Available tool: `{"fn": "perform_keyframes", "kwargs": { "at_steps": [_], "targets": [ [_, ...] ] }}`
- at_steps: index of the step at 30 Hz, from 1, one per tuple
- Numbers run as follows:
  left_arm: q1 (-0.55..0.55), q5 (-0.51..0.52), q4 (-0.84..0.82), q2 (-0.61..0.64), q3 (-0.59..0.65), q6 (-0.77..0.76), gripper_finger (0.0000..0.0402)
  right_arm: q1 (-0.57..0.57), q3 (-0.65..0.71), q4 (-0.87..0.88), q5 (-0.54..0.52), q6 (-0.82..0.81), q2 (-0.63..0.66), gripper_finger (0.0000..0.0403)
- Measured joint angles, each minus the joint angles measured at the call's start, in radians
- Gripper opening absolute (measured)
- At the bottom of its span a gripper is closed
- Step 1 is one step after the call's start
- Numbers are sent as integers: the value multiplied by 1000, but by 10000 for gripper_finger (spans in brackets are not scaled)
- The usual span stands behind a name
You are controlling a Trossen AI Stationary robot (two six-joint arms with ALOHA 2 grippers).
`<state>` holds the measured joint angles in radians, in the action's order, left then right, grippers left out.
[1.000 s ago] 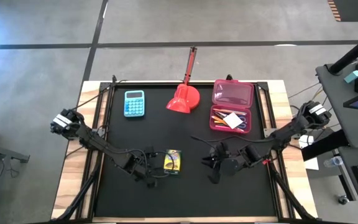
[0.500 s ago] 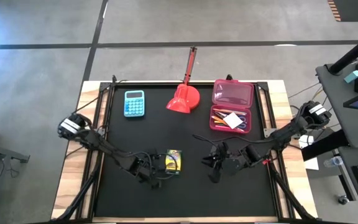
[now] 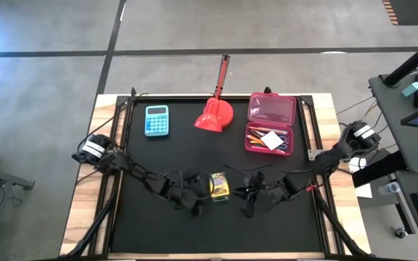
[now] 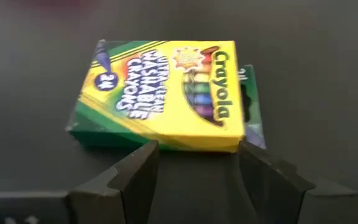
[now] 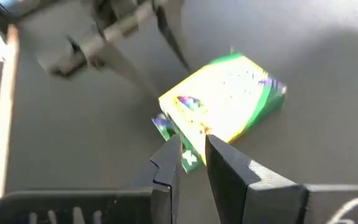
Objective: Pack school essentials
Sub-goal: Put the yellow box of crayons into the pink supply box
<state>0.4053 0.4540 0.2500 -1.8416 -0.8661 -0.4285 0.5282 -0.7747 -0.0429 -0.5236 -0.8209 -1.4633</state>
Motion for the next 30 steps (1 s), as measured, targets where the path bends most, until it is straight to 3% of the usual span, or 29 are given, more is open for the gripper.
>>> {"fn": "perform_keyframes", "kwargs": {
  "at_steps": [8, 17, 30],
  "targets": [
    [-37, 4, 8, 33, -11, 104, 203, 25, -72, 1, 2, -86, -168, 63],
    [-123, 80, 18, 65, -12, 200, 203, 46, -210, -1, -1, -29, -321, 63],
    [-205, 78, 10, 50, -11, 198, 203, 41, -230, 15, -51, -16, -357, 63]
  ]
}}
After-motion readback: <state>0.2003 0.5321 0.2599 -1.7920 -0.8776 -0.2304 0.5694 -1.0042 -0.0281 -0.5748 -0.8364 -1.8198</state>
